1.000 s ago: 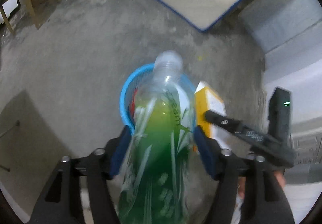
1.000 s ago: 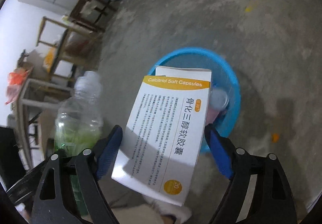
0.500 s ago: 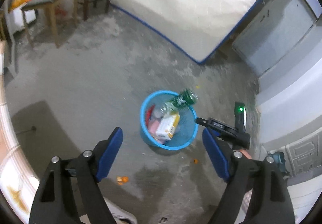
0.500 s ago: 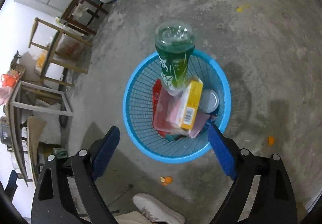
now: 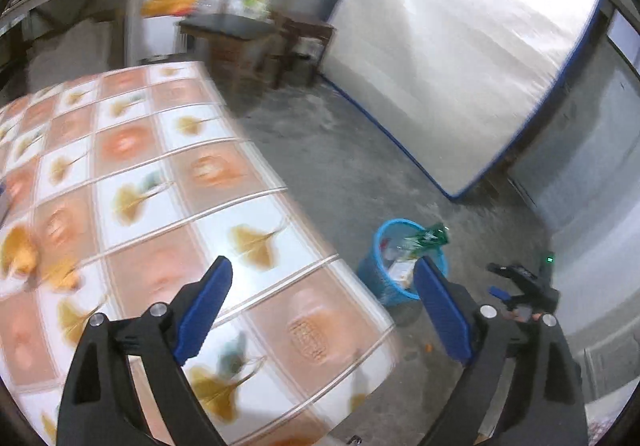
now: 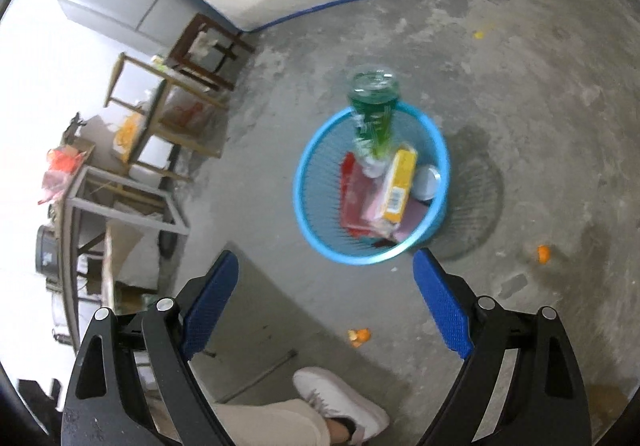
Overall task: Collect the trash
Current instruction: 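Move both open tools back over the table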
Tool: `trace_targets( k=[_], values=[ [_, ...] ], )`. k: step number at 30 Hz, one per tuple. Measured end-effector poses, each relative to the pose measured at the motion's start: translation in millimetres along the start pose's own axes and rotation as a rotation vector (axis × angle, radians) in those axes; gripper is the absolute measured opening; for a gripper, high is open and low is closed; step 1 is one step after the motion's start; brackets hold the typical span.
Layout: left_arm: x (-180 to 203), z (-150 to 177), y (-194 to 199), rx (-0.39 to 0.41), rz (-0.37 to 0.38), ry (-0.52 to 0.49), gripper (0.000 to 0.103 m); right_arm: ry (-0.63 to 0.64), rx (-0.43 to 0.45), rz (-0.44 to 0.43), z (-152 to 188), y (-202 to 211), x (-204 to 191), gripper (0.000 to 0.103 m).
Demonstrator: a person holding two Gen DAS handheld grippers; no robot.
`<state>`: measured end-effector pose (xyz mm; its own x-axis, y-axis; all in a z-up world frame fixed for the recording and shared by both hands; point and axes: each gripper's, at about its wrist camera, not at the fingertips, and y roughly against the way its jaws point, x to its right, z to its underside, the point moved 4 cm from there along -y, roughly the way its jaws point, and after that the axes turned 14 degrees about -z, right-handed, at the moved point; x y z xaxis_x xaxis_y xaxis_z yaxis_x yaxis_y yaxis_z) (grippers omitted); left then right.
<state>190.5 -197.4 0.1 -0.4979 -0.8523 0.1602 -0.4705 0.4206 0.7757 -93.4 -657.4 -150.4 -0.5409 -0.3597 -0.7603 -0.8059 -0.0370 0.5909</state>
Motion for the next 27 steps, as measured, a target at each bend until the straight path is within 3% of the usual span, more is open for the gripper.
trace_targets(
  k=[6, 12, 15, 21, 27],
  values=[
    [-78, 27, 48, 0.100, -0.109, 0.113, 0.095, 0.099, -0.057, -0.089, 18, -11, -74, 0.085],
    [-141, 46, 89, 0.172, -0.230, 0.159, 0.097, 0.272, -0.188, -0.192, 58, -49, -175, 0.085],
    [-167, 57, 103, 0.202, -0.306, 0.170, 0.097, 0.383, -0.278, -0.249, 90, -74, -229, 0.085],
    [-208, 81, 110, 0.193, -0.384, 0.237, 0.097, 0.581, -0.478, -0.366, 174, -123, -326, 0.085],
    [-234, 99, 109, 0.190, -0.485, 0.236, 0.097, 0.700, -0.617, -0.399, 246, -154, -378, 0.085]
  ],
)
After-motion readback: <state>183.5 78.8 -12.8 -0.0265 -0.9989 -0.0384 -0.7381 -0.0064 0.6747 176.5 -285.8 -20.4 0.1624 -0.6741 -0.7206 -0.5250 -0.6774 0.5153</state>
